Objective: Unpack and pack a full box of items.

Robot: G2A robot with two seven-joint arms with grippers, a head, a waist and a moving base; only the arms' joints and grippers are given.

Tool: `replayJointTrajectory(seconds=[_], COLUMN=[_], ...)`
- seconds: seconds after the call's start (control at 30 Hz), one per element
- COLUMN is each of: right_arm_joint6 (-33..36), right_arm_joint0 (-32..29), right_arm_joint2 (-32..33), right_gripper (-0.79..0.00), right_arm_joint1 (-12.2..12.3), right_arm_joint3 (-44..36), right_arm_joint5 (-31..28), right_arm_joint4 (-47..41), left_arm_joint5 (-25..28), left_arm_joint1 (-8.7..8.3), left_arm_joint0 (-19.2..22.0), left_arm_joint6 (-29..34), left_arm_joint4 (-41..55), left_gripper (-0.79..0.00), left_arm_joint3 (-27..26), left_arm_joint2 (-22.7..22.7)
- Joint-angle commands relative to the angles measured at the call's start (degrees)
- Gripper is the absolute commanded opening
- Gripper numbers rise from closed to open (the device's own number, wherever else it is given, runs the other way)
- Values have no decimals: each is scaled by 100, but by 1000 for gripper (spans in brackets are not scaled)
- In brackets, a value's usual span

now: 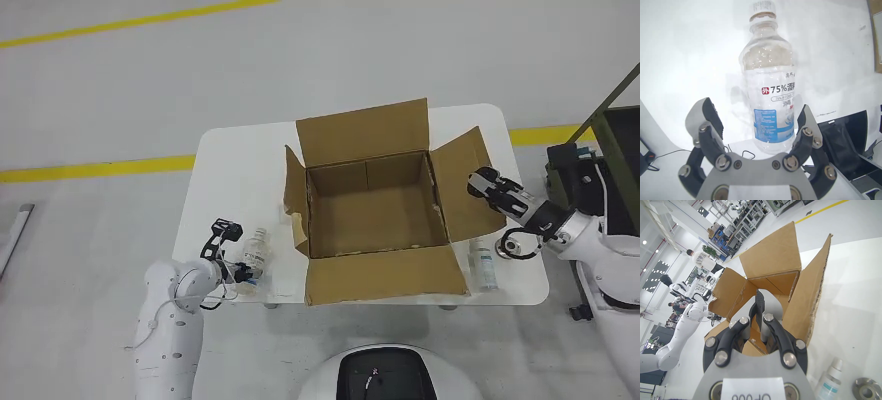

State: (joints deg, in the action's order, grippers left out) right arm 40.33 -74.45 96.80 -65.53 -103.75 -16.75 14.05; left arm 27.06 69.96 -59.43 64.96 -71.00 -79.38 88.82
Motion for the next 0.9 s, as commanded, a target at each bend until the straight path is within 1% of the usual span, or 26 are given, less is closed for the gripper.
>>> replayJointTrajectory(seconds=[0.0, 0.03, 0.07, 0.1, 0.13, 0.17, 0.23, 0.43, 0.5, 0.6, 0.67, 0.73, 0.83, 0.87], right_arm_joint6=[0, 1, 2, -3, -2, 1, -2, -19, -24, -22, -29, -43, -65, -67], right_arm_joint0=[0, 5, 8, 16, 19, 25, 42, 84, 93, 110, 124, 139, 160, 167], right_arm_joint2=[-5, -11, -14, -25, -34, -45, -67, -104, -111, -126, -136, -143, -158, -167], right_gripper=[-785, -785, -785, -785, -785, -785, -785, -785, -785, -785, -785, -785, -785, -785], right_arm_joint1=[10, 16, 20, 26, 29, 33, 43, 70, 78, 91, 99, 107, 118, 122], right_arm_joint3=[4, 10, 13, 18, 19, 22, 25, 36, 42, 53, 64, 74, 92, 101], right_arm_joint5=[7, 13, 16, 21, 23, 27, 33, 45, 49, 66, 67, 79, 72, 72], right_arm_joint4=[5, -3, 4, 6, 5, 1, -1, -8, -12, -27, -45, -60, -76, -91], left_arm_joint5=[49, 75, 85, 83, 82, 99, 170, 166, 173, 144, 118, 145, 113, 226], left_arm_joint1=[-14, -24, -29, -36, -39, -42, -51, -80, -92, -129, -155, -188, -228, -252], left_arm_joint0=[33, 54, 63, 81, 92, 107, 139, 206, 212, 169, 99, -4, -192, -231], left_arm_joint6=[-63, -87, -100, -148, -161, -177, -218, -321, -336, -335, -265, -165, 19, 113], left_arm_joint4=[-15, -53, -78, -97, -100, -118, -157, -309, -316, -277, -152, -69, 312, 306], left_gripper=[0, -34, -197, -397, -523, -622, -785, -785, -785, -785, -785, -785, -785, -785], left_arm_joint3=[98, 150, 179, 246, 276, 310, 395, 549, 504, 283, 5, -435, -1220, -1604], left_arm_joint2=[-36, -68, -86, -116, -133, -172, -271, -426, -431, -334, -221, -108, 125, 176])
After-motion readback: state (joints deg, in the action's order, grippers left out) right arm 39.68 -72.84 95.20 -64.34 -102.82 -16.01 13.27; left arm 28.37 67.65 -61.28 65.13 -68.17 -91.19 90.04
